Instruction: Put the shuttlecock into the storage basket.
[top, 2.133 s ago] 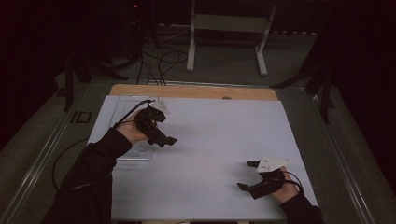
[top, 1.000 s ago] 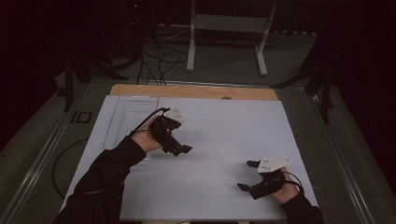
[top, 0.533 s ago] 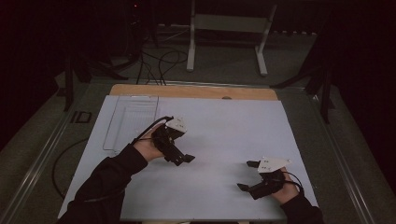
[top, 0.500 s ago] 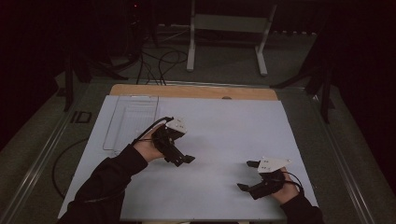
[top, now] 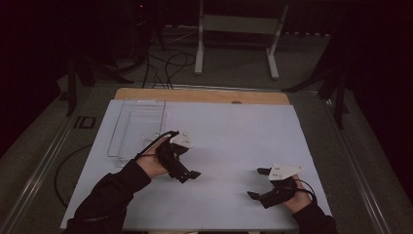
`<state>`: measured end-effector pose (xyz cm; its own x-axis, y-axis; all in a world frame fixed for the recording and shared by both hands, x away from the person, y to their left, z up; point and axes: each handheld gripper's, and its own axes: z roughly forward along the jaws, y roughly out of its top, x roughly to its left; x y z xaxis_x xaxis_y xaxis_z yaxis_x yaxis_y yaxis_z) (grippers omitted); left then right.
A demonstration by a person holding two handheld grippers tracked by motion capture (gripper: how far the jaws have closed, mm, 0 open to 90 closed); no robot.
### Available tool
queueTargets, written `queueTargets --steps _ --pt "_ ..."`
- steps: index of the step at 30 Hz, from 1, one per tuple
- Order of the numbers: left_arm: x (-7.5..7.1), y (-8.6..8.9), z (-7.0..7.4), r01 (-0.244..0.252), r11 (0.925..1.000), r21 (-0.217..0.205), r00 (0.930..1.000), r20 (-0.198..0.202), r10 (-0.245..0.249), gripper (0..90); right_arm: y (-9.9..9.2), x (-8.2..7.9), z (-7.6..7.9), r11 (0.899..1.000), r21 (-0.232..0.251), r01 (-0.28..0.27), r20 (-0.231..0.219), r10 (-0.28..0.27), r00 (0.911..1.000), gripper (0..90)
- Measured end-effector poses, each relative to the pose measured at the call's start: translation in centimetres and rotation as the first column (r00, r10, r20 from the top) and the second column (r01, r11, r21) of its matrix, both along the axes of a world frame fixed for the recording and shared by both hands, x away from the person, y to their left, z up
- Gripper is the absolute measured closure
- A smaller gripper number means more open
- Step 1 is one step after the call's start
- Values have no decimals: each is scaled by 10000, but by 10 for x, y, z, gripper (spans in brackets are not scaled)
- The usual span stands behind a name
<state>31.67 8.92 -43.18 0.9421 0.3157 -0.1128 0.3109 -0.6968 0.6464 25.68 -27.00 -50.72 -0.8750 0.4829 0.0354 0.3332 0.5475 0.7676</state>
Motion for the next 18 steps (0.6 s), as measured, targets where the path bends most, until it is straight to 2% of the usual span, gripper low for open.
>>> queueTargets --steps 5,9,14,16,18 --pt "-5 2 -6 -17 9999 -116 9999 -157 15 2 1 0 0 10000 -68 -23 20 23 10000 98" --pt "-10 3 -14 89 9998 158 9998 -154 -86 2 2 0 0 9999 -153 -43 16 43 10000 94" --pt "-17 3 -19 69 9999 -138 9996 -263 -73 2 1 0 0 9999 -105 -14 33 14 10000 94" --pt "-19 3 -20 148 9999 11 9997 -176 -148 2 1 -1 0 9999 -109 -19 52 20 10000 94" --pt "-21 3 -22 152 9999 -10 9997 -191 -152 2 1 -1 0 9999 -108 -4 68 5 10000 94"
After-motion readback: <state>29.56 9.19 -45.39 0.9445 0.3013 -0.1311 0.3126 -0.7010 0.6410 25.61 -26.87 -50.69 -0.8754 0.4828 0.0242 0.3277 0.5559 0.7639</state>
